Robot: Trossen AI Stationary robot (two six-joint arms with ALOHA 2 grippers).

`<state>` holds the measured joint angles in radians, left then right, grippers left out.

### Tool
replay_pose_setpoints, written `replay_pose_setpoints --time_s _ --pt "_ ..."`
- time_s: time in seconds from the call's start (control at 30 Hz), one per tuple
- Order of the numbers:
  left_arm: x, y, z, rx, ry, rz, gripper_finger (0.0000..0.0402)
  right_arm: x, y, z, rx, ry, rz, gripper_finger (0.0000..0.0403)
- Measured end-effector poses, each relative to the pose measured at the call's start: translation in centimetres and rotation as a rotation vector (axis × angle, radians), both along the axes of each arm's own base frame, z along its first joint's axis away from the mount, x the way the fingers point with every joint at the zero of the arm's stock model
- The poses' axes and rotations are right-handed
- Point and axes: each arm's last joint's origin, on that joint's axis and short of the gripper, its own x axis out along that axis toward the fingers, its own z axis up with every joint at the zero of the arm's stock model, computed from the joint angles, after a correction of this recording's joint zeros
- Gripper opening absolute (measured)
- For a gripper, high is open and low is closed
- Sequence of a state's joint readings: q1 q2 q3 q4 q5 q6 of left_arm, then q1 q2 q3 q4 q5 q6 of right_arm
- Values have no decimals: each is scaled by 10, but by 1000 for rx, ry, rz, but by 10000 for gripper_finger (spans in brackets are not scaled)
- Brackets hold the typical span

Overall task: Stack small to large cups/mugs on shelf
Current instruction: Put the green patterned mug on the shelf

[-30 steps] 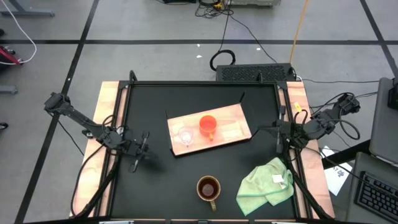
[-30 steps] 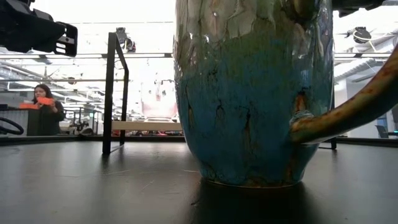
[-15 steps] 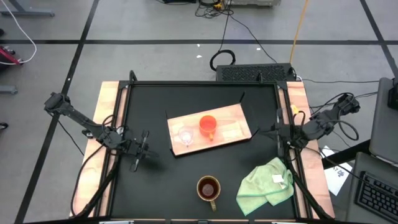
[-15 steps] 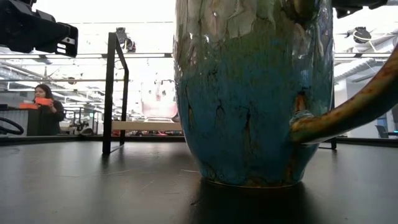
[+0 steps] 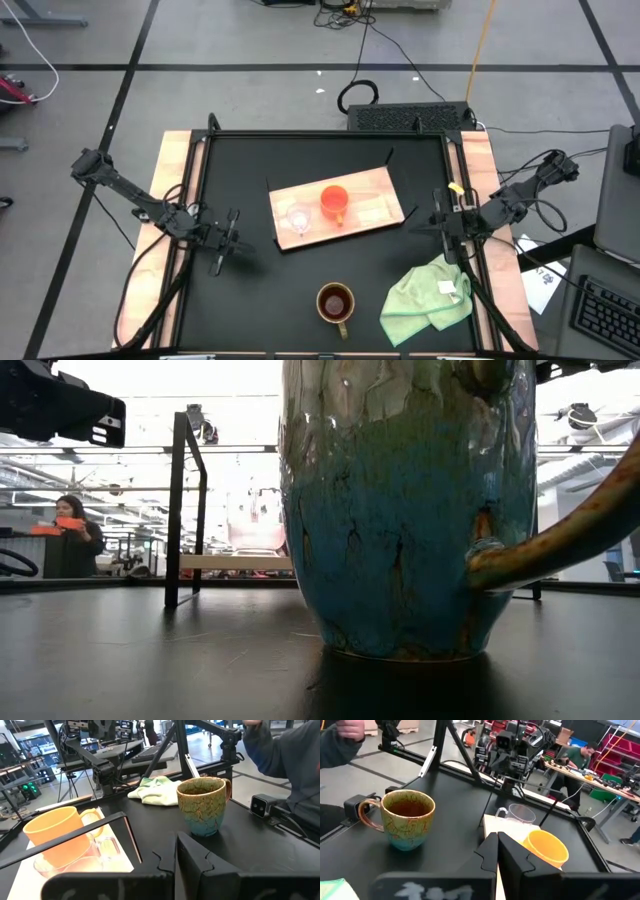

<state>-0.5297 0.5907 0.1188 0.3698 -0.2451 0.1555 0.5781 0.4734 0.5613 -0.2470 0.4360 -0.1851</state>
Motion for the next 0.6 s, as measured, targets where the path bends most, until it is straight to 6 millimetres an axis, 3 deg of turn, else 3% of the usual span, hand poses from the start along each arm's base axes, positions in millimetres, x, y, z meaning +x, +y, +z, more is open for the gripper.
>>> replay_pose_setpoints --time_s 0.3,0.6 --pt "0 0 0 0 0 0 19 9 6 -7 6 57 -10 0" --pt "0 0 0 20 -5 -3 19 40 28 2 65 -7 39 27"
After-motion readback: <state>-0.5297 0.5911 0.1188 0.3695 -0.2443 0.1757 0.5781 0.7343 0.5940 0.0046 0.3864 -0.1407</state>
